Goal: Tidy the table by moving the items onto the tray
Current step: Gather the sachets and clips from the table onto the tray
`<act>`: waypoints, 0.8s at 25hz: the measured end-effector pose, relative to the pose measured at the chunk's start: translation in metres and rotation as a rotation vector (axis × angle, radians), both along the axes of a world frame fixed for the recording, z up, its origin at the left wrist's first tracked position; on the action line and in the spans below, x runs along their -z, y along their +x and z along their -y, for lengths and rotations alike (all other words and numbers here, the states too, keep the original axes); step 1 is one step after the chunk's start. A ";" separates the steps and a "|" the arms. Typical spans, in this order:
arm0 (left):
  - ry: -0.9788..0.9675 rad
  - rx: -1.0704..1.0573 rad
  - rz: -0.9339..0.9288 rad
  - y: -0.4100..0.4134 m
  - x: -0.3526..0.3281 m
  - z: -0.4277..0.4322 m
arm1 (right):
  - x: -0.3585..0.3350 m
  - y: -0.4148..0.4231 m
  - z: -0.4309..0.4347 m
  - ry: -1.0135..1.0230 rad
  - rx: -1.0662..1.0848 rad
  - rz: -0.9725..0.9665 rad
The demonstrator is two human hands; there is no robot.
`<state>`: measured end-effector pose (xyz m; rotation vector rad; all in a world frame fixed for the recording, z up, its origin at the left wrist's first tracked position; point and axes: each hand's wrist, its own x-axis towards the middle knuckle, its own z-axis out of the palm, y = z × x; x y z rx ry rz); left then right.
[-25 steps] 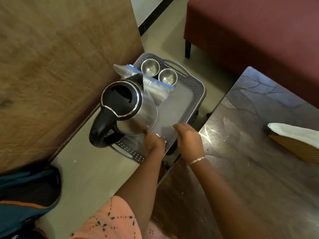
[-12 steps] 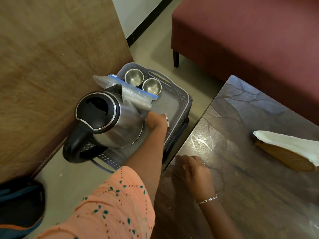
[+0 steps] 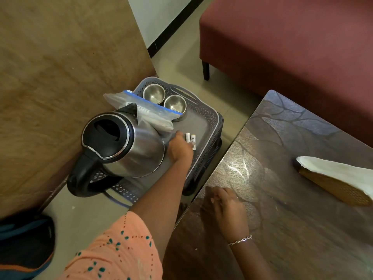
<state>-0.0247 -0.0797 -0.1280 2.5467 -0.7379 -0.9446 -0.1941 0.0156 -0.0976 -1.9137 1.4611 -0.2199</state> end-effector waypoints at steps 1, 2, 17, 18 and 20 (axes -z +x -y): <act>0.000 0.042 0.008 -0.002 0.001 0.000 | 0.000 -0.001 0.001 0.016 0.007 0.001; 0.010 0.093 0.023 -0.005 0.001 0.002 | 0.000 -0.002 0.003 0.032 0.012 0.001; -0.175 -0.555 -0.558 -0.006 0.003 0.058 | -0.022 0.052 0.115 -0.223 -0.040 0.071; -0.219 -0.585 -0.627 -0.006 0.000 0.058 | -0.022 0.052 0.117 -0.226 -0.030 0.068; -0.289 -0.655 -0.729 -0.006 -0.005 0.056 | -0.021 0.049 0.115 -0.219 -0.026 0.056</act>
